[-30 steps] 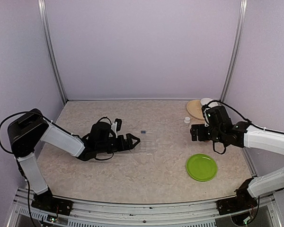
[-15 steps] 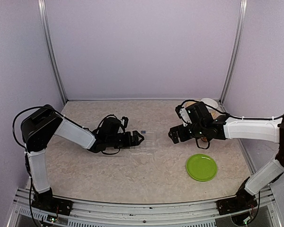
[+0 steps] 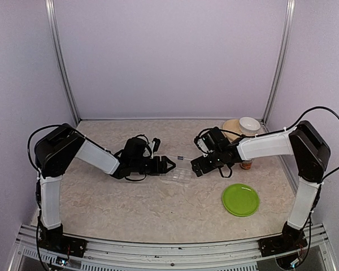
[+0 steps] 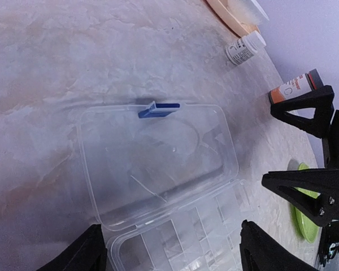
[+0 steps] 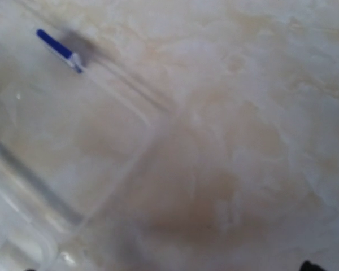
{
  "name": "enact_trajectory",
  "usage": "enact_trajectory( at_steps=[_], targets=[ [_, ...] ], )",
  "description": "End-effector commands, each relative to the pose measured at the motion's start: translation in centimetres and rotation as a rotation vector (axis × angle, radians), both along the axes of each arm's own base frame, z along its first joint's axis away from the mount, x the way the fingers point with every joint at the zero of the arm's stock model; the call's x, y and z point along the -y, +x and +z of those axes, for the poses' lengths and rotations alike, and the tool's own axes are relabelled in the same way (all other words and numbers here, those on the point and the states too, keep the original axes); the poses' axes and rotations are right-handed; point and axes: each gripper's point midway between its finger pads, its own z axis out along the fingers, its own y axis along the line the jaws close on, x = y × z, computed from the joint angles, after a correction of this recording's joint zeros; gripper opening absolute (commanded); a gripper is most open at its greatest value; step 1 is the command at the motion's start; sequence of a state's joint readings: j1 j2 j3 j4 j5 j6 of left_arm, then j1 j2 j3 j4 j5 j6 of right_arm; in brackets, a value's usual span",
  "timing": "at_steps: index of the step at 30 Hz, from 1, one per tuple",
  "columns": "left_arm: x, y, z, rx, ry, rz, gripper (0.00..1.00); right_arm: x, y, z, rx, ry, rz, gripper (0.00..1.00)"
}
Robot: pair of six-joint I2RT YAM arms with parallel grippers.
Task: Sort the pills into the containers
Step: Place the pill container at the center of the board.
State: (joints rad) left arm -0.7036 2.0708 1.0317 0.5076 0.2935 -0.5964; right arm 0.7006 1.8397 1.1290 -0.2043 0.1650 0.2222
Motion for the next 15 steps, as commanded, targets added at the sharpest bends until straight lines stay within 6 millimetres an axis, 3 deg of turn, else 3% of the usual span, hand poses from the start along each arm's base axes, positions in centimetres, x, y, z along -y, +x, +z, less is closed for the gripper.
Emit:
enact_trajectory(
  at_steps=[1,15],
  targets=[
    [1.1,-0.4,-0.8,0.005,0.02,-0.109,0.79,-0.5,0.0,-0.9,-0.002,-0.036,0.051,1.0],
    [0.9,0.0,-0.2,0.026,0.018,-0.154,0.73,-3.0,-3.0,-3.0,-0.043,-0.066,0.207,1.0]
  ],
)
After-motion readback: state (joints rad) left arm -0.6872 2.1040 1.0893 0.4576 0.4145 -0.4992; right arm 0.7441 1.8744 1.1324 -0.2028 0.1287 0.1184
